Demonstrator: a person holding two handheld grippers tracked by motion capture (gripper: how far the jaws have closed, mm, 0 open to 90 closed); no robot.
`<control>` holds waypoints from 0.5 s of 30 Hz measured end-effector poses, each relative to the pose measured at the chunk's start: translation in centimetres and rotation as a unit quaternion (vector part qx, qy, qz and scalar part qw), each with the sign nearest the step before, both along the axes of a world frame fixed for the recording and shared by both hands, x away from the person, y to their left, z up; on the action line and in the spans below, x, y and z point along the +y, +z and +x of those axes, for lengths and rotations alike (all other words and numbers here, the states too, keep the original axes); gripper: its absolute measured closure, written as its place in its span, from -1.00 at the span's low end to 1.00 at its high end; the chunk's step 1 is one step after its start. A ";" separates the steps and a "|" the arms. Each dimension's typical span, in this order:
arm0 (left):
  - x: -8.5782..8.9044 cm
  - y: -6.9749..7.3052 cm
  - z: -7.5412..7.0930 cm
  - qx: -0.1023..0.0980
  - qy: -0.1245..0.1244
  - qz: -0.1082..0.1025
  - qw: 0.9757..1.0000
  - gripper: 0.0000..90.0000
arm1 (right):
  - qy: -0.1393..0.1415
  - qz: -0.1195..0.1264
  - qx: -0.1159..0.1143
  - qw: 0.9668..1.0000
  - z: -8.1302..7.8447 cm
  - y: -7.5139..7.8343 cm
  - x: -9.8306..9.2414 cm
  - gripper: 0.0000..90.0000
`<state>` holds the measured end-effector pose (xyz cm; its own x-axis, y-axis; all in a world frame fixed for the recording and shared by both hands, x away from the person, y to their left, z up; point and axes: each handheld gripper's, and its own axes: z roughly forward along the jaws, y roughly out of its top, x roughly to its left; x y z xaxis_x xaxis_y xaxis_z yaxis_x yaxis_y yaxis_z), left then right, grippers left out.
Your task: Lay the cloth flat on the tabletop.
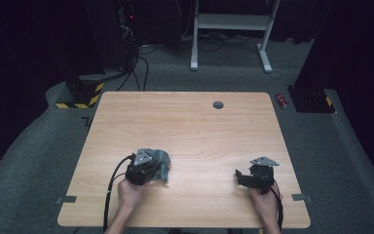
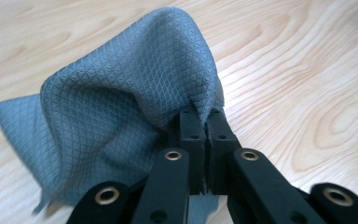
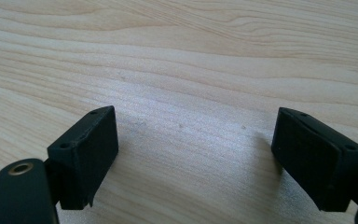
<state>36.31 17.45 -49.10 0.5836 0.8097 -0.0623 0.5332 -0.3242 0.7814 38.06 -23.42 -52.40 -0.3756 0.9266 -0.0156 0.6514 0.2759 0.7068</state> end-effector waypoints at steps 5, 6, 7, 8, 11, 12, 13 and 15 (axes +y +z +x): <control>-1.0 0.7 0.5 -0.004 -0.015 -0.007 1.000 0.95 | 0.000 0.001 0.000 1.000 0.0 0.0 0.0 -0.68; -1.4 1.0 0.9 -0.003 -0.021 -0.013 1.000 0.95 | 0.000 0.000 0.000 1.000 0.0 0.0 0.0 -0.68; -1.7 1.1 1.0 -0.003 -0.025 -0.016 1.000 0.95 | 0.000 0.001 0.000 1.000 0.0 0.0 0.0 -0.68; -1.9 1.2 1.2 -0.001 -0.029 -0.018 0.999 0.95 | 0.000 0.000 0.000 1.000 0.0 0.0 0.0 -0.68; -2.5 1.4 1.5 -0.002 -0.037 -0.024 0.999 0.95 | 0.000 0.000 0.000 1.000 0.0 0.0 0.0 -0.68; -3.2 1.6 1.9 -0.002 -0.043 -0.023 0.999 0.95 | 0.000 0.000 -0.001 1.000 0.0 0.0 0.0 -0.68; -3.5 1.7 2.1 -0.002 -0.049 -0.022 0.999 0.95 | 0.000 0.000 0.000 1.000 0.0 0.0 0.0 -0.68; -4.2 1.9 2.4 -0.003 -0.056 -0.025 0.998 0.95 | 0.000 0.000 0.000 1.000 0.0 0.0 0.0 -0.68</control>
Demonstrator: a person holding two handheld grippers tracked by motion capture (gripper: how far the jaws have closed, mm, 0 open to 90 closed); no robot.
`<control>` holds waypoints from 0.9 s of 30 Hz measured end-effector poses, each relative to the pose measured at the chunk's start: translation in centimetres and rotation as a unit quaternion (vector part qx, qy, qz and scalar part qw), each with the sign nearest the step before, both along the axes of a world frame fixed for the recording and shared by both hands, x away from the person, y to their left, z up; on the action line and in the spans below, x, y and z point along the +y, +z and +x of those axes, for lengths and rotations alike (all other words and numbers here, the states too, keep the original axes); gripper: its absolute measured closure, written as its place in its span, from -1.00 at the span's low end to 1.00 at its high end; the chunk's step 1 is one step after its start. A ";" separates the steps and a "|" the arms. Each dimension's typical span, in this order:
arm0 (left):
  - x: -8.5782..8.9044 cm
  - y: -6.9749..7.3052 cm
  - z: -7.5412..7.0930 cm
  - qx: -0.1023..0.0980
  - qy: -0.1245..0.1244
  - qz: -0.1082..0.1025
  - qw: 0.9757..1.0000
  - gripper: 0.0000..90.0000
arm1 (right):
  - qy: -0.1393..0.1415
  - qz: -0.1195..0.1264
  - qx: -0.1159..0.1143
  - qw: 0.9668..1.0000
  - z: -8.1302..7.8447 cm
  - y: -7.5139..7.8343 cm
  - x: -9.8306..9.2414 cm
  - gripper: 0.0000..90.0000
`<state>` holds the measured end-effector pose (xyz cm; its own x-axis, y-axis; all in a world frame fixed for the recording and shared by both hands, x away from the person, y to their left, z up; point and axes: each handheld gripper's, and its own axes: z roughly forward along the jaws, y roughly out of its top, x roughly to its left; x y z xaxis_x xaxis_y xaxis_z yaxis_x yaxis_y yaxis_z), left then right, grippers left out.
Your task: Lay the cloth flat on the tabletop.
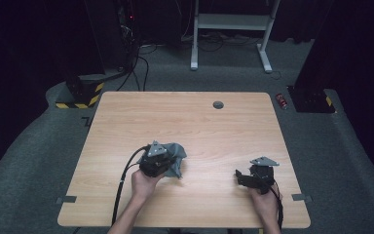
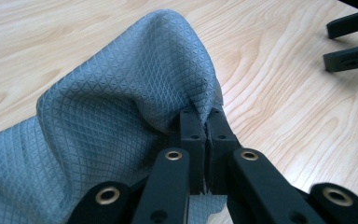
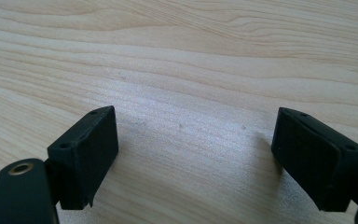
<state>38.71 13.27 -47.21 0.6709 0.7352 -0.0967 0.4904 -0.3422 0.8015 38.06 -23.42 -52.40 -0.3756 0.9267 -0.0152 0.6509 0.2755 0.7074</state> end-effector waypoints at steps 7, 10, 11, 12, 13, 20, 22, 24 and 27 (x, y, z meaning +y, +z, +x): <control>-2.2 0.4 1.4 0.007 -0.018 -0.009 1.000 0.95 | 0.001 0.000 0.000 1.000 0.0 0.0 0.0 -0.68; -2.7 0.5 1.7 0.007 -0.022 -0.008 1.000 0.95 | 0.001 0.000 0.000 1.000 0.0 0.0 0.0 -0.68; -3.2 0.6 1.9 0.006 -0.027 -0.009 1.000 0.95 | 0.001 0.000 0.000 1.000 0.0 0.0 0.0 -0.68; -3.2 0.6 1.9 0.006 -0.027 -0.009 1.000 0.95 | 0.000 0.000 0.000 1.000 0.0 0.0 0.0 -0.68; -3.7 0.8 2.2 0.005 -0.029 -0.018 0.999 0.95 | 0.001 0.000 0.000 1.000 0.0 0.0 0.0 -0.68; -5.4 0.3 3.2 0.018 -0.038 -0.020 0.999 0.94 | 0.006 0.001 -0.002 1.000 -0.1 0.0 0.1 -0.61; -5.5 0.1 3.3 0.019 -0.038 -0.021 0.999 0.94 | 0.005 0.002 -0.002 1.000 -0.1 0.0 0.1 -0.60; -5.8 -0.4 3.5 0.027 -0.041 -0.017 0.999 0.91 | 0.007 0.002 -0.002 1.000 -0.1 0.0 0.1 -0.59; -5.8 -0.8 3.5 0.035 -0.036 -0.016 0.999 0.75 | 0.007 0.002 -0.002 1.000 -0.1 0.0 0.1 -0.59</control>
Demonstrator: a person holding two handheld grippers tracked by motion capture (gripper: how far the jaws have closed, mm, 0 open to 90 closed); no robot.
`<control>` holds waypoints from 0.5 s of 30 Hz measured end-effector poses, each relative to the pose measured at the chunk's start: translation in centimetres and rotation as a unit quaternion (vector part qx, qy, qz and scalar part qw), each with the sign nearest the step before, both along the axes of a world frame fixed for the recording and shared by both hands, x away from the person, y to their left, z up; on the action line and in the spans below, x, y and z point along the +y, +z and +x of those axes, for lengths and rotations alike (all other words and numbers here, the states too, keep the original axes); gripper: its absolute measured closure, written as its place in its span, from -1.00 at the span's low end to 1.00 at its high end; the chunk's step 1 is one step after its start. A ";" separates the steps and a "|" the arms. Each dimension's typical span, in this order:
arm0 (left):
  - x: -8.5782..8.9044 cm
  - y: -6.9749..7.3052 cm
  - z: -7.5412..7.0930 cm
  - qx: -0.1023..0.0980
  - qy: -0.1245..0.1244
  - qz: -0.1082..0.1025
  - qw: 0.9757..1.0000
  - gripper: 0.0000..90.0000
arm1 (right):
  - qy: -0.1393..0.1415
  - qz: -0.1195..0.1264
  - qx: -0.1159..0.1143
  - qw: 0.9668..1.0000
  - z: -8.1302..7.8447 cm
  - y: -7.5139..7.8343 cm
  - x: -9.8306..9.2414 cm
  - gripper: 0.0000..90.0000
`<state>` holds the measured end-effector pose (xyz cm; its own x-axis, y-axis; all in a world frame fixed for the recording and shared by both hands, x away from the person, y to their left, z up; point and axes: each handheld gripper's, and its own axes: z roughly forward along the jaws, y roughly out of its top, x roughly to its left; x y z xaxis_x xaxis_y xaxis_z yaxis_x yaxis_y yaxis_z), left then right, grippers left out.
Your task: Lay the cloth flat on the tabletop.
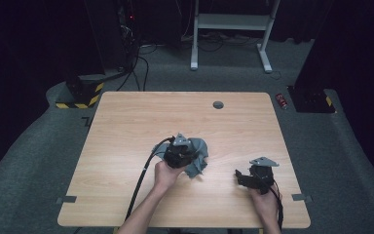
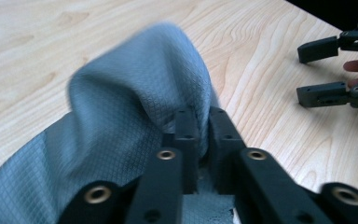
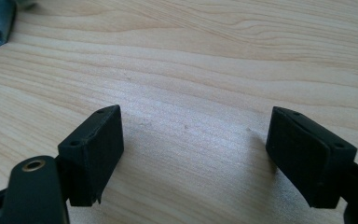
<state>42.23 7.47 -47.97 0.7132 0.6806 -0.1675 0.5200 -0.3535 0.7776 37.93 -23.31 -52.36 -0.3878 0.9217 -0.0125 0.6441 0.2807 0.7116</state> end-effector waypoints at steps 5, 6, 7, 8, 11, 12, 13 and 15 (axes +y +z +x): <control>0.6 -0.1 -0.7 -0.003 0.010 0.006 1.000 0.42 | 0.005 0.001 -0.003 1.000 0.0 0.0 0.0 -0.50; 0.8 -0.1 -1.0 -0.005 0.013 0.008 1.000 0.37 | 0.009 0.001 -0.006 1.000 -0.1 0.0 0.0 -0.44; 0.8 -0.1 -1.0 -0.005 0.013 0.008 1.000 0.33 | 0.013 0.002 -0.006 1.000 -0.2 0.0 0.1 -0.38; 1.1 -0.1 -1.3 -0.007 0.014 0.011 1.000 0.33 | 0.013 0.002 -0.006 1.000 -0.2 0.0 0.1 -0.38; 2.1 -0.2 -2.2 -0.013 0.021 0.022 0.999 0.21 | 0.020 0.004 -0.011 1.000 -0.3 0.1 0.2 -0.20; 2.7 -0.3 -2.8 -0.017 0.027 0.033 0.999 0.19 | 0.021 0.004 -0.013 1.000 -0.3 0.1 0.2 -0.16; 3.1 -0.5 -3.1 -0.020 0.030 0.041 0.999 0.17 | 0.022 0.004 -0.014 1.000 -0.4 0.1 0.2 -0.14; 3.4 -0.6 -3.4 -0.020 0.035 0.046 0.998 0.14 | 0.019 0.002 -0.015 1.000 -0.4 0.1 0.3 -0.13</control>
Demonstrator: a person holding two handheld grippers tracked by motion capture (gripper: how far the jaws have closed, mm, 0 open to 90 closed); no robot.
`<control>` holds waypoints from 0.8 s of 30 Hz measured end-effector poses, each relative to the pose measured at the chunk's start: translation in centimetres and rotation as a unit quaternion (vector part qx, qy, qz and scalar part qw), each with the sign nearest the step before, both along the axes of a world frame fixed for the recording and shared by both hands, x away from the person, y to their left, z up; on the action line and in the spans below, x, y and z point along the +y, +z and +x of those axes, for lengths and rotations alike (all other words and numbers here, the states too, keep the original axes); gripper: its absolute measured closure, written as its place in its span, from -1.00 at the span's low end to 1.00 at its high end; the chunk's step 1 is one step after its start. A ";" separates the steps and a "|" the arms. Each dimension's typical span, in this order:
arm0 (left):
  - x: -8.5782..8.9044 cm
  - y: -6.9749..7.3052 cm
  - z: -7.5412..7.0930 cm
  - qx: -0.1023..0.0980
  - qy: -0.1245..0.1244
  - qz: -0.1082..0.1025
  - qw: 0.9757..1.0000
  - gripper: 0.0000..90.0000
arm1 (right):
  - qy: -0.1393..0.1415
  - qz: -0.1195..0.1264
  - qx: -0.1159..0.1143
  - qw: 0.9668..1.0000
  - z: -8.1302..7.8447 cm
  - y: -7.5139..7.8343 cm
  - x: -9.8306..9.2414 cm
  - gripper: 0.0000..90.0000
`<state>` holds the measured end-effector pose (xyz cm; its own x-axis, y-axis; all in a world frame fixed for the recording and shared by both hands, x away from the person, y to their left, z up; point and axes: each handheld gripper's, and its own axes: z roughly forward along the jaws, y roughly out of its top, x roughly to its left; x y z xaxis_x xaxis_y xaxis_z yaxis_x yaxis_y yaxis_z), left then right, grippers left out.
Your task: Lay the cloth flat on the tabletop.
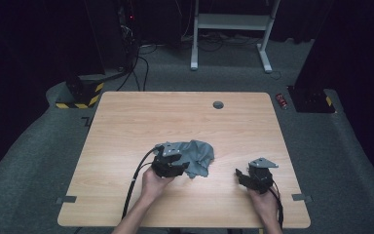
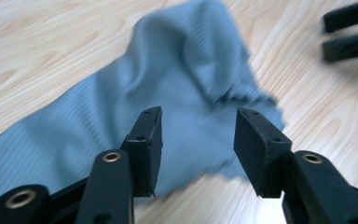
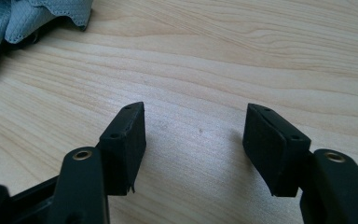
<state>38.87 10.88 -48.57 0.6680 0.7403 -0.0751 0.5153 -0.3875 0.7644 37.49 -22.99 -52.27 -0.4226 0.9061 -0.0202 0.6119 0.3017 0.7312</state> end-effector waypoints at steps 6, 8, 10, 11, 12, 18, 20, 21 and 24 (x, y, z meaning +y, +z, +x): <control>2.0 -1.2 -0.8 -0.005 0.035 0.013 0.999 0.07 | 0.008 -0.006 0.002 1.000 0.0 0.1 0.9 0.00; 2.4 -1.6 -1.1 -0.010 0.045 0.020 0.999 0.06 | 0.012 -0.009 0.009 1.000 0.0 0.3 1.1 0.09; 2.7 -2.1 -1.3 -0.010 0.052 0.021 0.998 0.06 | 0.031 -0.010 0.007 0.999 -0.4 0.6 1.9 0.20; 2.8 -2.4 -1.4 -0.010 0.055 0.021 0.998 0.06 | 0.063 0.005 -0.002 0.998 -0.9 0.9 2.9 0.29; 3.1 -2.8 -1.5 -0.009 0.059 0.024 0.998 0.06 | 0.079 0.011 -0.004 0.997 -1.1 1.1 3.4 0.33; 3.2 -3.3 -1.6 -0.008 0.064 0.027 0.998 0.08 | 0.152 0.038 -0.004 0.988 -1.0 1.7 7.0 0.52; 3.3 -3.4 -1.7 -0.013 0.069 0.028 0.997 0.08 | 0.167 0.032 0.003 0.985 -0.7 1.6 8.2 0.52; 3.3 -3.4 -1.7 -0.013 0.069 0.028 0.997 0.08 | 0.167 0.032 0.003 0.985 -0.7 1.6 8.2 0.52; 3.2 -3.3 -2.1 -0.014 0.064 0.018 0.998 0.06 | 0.173 0.020 0.012 0.985 -0.1 1.3 9.5 0.53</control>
<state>36.73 14.11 -51.86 0.5687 0.8220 -0.0302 0.5414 -0.3464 0.7661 37.37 -13.46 -50.96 -0.7056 0.7081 0.0262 0.4951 0.4662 0.7332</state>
